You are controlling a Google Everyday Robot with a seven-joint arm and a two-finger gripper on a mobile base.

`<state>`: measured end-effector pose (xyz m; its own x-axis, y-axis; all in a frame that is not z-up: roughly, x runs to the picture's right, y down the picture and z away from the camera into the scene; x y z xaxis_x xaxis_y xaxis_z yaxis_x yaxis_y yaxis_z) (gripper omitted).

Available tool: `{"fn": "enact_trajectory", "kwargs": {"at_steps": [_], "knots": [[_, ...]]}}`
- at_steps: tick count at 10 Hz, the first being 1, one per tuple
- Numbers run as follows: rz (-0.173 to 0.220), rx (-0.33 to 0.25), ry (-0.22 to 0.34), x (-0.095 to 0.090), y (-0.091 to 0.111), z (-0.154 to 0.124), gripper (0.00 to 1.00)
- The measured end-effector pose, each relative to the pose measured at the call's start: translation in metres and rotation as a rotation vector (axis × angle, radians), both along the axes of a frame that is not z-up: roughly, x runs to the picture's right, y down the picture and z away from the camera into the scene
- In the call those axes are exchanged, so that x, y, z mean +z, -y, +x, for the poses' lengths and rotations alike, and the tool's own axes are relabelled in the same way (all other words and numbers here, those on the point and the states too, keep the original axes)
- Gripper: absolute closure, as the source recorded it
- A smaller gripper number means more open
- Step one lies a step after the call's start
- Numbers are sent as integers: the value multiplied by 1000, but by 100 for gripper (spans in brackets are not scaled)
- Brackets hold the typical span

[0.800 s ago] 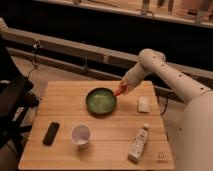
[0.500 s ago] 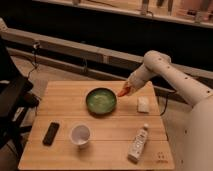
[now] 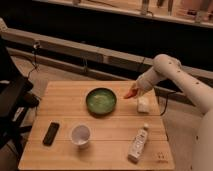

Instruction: Place the pepper on the white sponge

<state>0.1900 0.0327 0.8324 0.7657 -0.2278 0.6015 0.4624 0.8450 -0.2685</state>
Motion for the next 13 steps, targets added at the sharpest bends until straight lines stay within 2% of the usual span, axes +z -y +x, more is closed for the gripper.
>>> {"fn": "enact_trajectory", "kwargs": {"at_steps": [5,7,9,13], "knots": [[-8,39,-44,7,-16,31,100],[-8,48,-50,9,-18,29,100],[-12,67,-69,13,-23,41,100],[-13,86,-81,19,-26,46,100]]}}
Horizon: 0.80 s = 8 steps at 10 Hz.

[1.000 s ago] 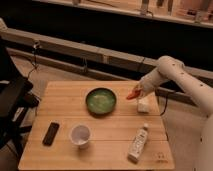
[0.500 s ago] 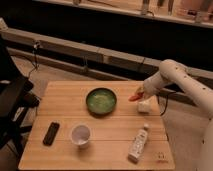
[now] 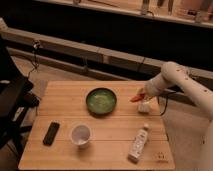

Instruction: Place the pepper on the white sponge

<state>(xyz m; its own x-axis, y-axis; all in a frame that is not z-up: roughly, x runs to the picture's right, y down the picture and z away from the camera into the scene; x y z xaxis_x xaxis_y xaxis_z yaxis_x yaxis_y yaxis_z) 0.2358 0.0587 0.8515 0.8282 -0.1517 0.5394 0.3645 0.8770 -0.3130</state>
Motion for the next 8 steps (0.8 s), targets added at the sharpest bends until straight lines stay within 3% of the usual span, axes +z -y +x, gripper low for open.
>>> {"fn": "enact_trajectory", "kwargs": {"at_steps": [8], "knots": [[3,23,-13,8,-4,3,100]]}}
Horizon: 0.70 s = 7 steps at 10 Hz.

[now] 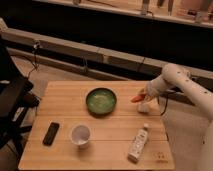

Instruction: Place the pepper on the white sponge

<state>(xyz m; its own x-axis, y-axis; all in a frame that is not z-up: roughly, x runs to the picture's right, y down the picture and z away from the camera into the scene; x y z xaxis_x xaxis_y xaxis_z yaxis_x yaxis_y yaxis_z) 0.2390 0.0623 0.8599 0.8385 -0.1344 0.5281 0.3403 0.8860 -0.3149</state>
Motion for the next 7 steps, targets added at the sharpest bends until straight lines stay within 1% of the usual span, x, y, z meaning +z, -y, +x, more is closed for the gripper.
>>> {"fn": "enact_trajectory", "kwargs": {"at_steps": [7], "knots": [[3,17,-7,6,-3,5,100]]}}
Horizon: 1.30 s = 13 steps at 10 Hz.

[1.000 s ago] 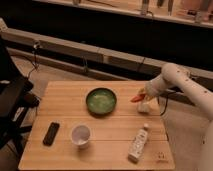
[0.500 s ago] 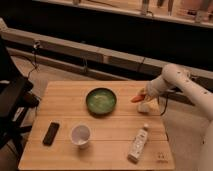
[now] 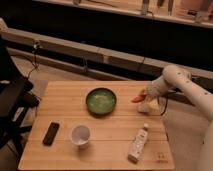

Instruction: Place the pepper on the white sponge

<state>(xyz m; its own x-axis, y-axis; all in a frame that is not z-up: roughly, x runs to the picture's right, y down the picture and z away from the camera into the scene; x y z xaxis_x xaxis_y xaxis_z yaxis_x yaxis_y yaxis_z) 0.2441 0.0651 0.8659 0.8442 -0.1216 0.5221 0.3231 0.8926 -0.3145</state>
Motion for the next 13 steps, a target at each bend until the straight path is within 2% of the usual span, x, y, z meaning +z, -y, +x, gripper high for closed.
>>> {"fn": "enact_trajectory", "kwargs": {"at_steps": [13], "knots": [[4,30,-11,9,-2,8,100]]}}
